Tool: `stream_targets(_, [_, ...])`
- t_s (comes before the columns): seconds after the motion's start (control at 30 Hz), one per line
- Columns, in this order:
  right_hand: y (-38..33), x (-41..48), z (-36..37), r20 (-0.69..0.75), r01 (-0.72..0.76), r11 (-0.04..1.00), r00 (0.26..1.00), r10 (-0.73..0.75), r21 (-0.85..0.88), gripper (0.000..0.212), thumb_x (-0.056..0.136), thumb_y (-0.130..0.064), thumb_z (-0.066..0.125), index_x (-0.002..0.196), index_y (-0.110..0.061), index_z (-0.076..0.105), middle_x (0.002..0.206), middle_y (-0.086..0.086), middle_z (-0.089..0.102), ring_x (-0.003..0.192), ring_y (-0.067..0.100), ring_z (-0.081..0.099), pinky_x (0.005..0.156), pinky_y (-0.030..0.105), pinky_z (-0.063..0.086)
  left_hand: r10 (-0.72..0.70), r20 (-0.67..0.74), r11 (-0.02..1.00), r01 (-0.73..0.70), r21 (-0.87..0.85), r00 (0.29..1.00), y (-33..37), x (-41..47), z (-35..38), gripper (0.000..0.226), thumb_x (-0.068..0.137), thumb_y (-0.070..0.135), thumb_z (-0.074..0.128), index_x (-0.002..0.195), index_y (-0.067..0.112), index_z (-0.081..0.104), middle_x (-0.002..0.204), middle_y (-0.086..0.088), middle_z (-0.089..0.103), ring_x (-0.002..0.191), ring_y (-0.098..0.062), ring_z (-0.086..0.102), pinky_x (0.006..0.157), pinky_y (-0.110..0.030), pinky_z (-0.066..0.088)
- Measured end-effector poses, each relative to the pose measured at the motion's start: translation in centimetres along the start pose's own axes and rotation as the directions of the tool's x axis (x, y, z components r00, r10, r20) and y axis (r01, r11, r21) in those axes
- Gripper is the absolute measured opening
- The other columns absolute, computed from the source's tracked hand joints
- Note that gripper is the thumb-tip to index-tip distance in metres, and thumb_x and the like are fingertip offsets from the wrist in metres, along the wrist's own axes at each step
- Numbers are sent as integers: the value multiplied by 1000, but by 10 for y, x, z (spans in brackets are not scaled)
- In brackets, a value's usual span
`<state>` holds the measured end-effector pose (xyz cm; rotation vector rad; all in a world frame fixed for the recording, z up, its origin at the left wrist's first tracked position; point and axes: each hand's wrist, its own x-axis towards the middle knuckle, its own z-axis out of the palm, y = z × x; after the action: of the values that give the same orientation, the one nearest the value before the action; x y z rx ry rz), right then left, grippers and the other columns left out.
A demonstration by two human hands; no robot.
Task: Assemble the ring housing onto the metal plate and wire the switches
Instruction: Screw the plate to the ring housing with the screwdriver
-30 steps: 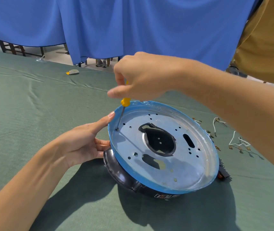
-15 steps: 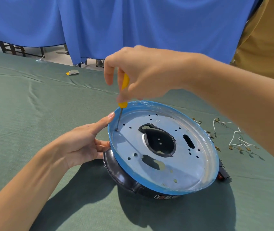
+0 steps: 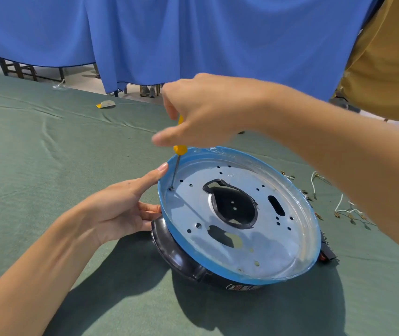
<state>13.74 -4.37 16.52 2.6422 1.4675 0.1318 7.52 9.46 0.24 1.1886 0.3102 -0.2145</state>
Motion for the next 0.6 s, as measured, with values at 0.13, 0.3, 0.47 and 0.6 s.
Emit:
stream_targets(0.13, [3,0,-3,-22,12,1000,1000,-12,-4,23,90,-27,53,111,-17,52,86,3,62,67,20,60,46,26,37,-4,-6,1000,4,-2,1000,1,0,2,60,55,52,82,107,22,77,104,-25,72,77,-31,70,65,-36,60])
stream_targets(0.3, [8,2,8,-5,-55,993,998,56,103,40,88,-56,57,104,-20,48,90,-3,55,86,22,58,61,35,42,-1,-5,1000,1,-10,1000,0,0,1,63,56,52,82,112,24,74,108,-26,71,82,-33,70,66,-38,60])
stream_targets(0.47, [13,-3,3,-44,46,980,998,-39,194,32,80,-38,73,103,-31,52,92,-8,54,83,20,62,58,32,45,0,-7,1000,0,-9,1000,1,1,2,55,56,52,82,103,24,78,104,-25,72,77,-31,70,65,-38,60])
stream_targets(0.6, [7,8,14,-173,48,999,984,-47,1,37,92,-52,56,96,-15,52,83,0,51,86,30,58,54,32,36,-5,-10,1000,5,-7,1000,0,1,1,56,55,53,82,102,23,78,101,-25,72,75,-30,70,65,-36,60])
